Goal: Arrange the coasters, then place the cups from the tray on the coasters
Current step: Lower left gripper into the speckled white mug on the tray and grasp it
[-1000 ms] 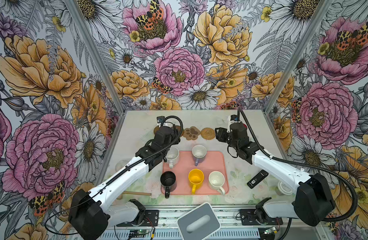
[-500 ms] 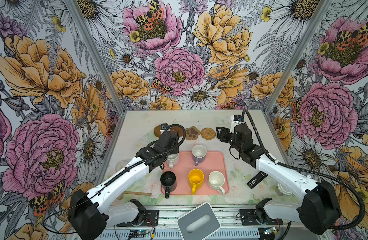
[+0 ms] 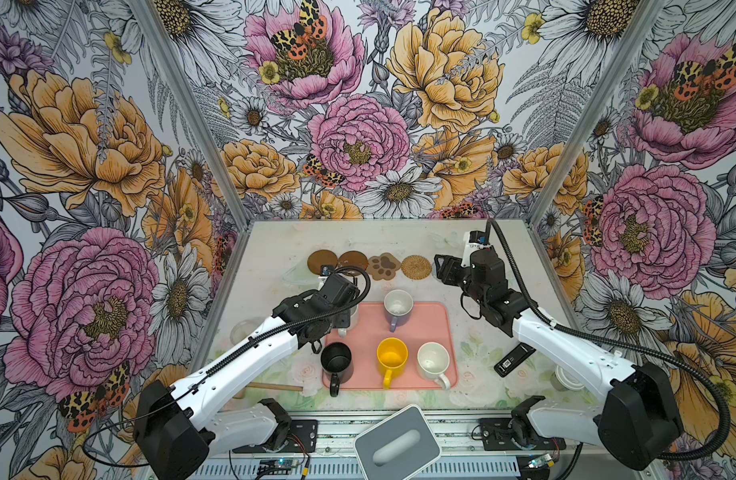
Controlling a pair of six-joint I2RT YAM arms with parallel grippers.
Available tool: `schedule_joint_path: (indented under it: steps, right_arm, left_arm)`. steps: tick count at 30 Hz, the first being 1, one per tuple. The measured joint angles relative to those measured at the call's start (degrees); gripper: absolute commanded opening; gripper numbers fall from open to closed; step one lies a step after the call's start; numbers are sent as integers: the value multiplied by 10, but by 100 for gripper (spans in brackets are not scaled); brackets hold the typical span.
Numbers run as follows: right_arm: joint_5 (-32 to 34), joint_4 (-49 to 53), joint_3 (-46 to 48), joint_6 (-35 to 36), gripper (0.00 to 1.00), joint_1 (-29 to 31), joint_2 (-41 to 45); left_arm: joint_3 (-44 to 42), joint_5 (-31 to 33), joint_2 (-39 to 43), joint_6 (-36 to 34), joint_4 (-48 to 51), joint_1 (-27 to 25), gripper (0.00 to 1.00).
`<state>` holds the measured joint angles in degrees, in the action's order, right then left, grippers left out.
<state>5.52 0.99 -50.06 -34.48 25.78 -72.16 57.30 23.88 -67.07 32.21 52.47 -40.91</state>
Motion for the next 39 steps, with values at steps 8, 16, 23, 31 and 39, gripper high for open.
schedule_joint_path:
  steps: [8,16,23,31,39]
  right_arm:
    - [-8,0,0,0,63,-6,-12]
    - [-20,-6,0,-2,62,-7,-23]
    - [-28,-7,0,-3,63,-10,-32]
    - [-31,-9,0,-4,63,-15,-34]
    - [-39,-13,0,-7,63,-15,-43]
  left_arm:
    - [-5,-26,-22,19,7,-7,59]
    - [-22,-45,-54,24,3,-12,59]
    - [-26,-58,-85,24,-18,-12,59]
    - [-42,-66,-103,24,-39,-12,56]
    - [-68,-75,-107,26,-78,1,47]
